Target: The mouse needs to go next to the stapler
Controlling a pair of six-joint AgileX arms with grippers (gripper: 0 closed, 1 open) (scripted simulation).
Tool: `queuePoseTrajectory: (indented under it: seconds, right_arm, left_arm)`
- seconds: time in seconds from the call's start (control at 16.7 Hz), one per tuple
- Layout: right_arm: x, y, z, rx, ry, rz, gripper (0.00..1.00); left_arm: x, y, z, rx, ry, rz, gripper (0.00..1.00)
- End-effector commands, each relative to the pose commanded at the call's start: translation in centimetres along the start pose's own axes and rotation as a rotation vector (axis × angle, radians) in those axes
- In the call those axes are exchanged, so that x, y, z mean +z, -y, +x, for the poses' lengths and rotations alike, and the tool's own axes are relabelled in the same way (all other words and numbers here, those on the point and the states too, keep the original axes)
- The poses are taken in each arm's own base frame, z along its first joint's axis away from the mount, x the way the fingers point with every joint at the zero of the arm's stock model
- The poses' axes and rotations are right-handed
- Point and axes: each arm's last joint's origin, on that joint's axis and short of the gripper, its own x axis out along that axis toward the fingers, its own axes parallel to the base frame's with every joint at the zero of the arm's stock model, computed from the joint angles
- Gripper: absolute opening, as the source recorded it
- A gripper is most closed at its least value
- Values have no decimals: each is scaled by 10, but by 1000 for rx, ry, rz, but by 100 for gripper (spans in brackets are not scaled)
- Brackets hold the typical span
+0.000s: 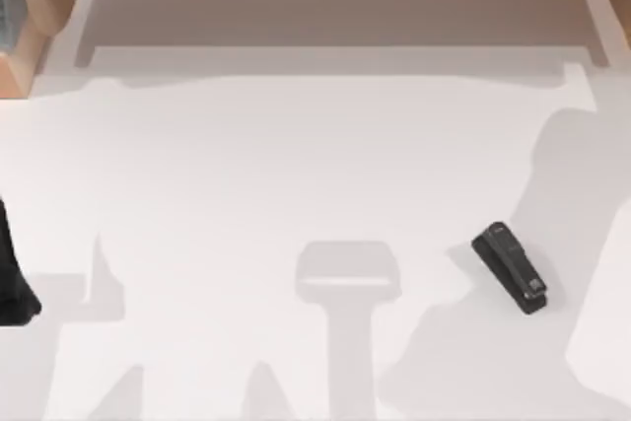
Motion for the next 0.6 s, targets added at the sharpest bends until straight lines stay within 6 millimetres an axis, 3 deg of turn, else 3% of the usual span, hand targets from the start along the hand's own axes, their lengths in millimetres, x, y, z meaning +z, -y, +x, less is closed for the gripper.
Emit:
queuePoseTrajectory:
  seconds: [0.3, 0.6]
  right_arm:
    - [0, -1, 4, 1, -1, -1, 100]
    - [0, -1, 4, 1, -1, -1, 62]
  left_arm:
    - [0, 0, 0, 0, 0, 0, 100]
    - [0, 0, 0, 0, 0, 0, 100]
